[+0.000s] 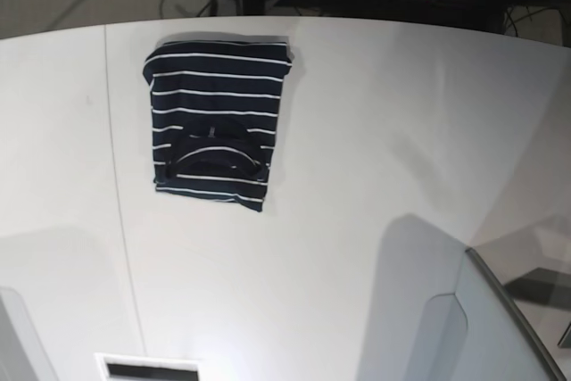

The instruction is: Layout the t-shirt on the table in an organized manner, then fold the t-shirt properly

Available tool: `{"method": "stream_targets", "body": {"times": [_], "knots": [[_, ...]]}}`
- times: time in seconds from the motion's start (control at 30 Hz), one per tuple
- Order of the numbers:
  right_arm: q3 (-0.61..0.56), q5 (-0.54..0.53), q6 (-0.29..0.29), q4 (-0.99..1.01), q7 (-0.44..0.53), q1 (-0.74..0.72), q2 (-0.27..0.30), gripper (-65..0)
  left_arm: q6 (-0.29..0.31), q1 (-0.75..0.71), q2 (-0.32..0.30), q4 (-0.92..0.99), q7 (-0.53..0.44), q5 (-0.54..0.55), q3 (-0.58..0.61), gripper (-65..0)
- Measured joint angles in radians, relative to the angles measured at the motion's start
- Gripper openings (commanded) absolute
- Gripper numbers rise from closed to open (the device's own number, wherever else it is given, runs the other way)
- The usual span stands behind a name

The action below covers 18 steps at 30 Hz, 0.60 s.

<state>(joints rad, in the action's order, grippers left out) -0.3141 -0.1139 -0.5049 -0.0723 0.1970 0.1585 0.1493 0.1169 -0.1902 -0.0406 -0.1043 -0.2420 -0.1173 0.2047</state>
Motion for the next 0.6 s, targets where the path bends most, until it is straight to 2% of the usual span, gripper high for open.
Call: {"method": "stream_targets", "body": {"times": [0.07, 0.13, 0.2, 0.23, 0.3, 0.37, 0.6], "knots": [[0.0, 0.005, 0.109, -0.015, 0.04, 0.008, -0.016, -63.5, 0.004, 0.06, 0.0, 0.109, -0.134, 0.039, -0.005, -65.0], [0.0, 0.003, 0.219, -0.024, 0.082, 0.019, -0.032, -63.5, -0.004, 0.062, -0.017, 0.082, -0.233, 0.085, -0.007, -65.0], [0.0, 0.003, 0.328, -0.04, 0.113, 0.032, -0.058, -63.5, -0.002, 0.048, -0.045, 0.026, -0.267, 0.101, 0.003, -65.0], [0.0, 0.003, 0.361, -0.046, 0.134, 0.039, -0.069, -63.5, -0.003, 0.045, -0.055, 0.009, -0.259, 0.102, 0.003, -65.0], [0.0, 0.004, 0.404, -0.048, 0.148, 0.051, -0.101, -63.5, -0.005, 0.041, -0.071, 0.001, -0.227, 0.108, 0.003, -65.0], [0.0, 0.01, 0.412, -0.048, 0.148, 0.056, -0.122, -63.5, -0.005, 0.041, -0.082, 0.002, -0.184, 0.106, 0.003, -65.0], [0.0, 0.008, 0.427, -0.048, 0.148, 0.051, -0.106, -63.5, -0.005, 0.048, -0.093, -0.002, -0.172, 0.104, 0.003, -65.0]]}}
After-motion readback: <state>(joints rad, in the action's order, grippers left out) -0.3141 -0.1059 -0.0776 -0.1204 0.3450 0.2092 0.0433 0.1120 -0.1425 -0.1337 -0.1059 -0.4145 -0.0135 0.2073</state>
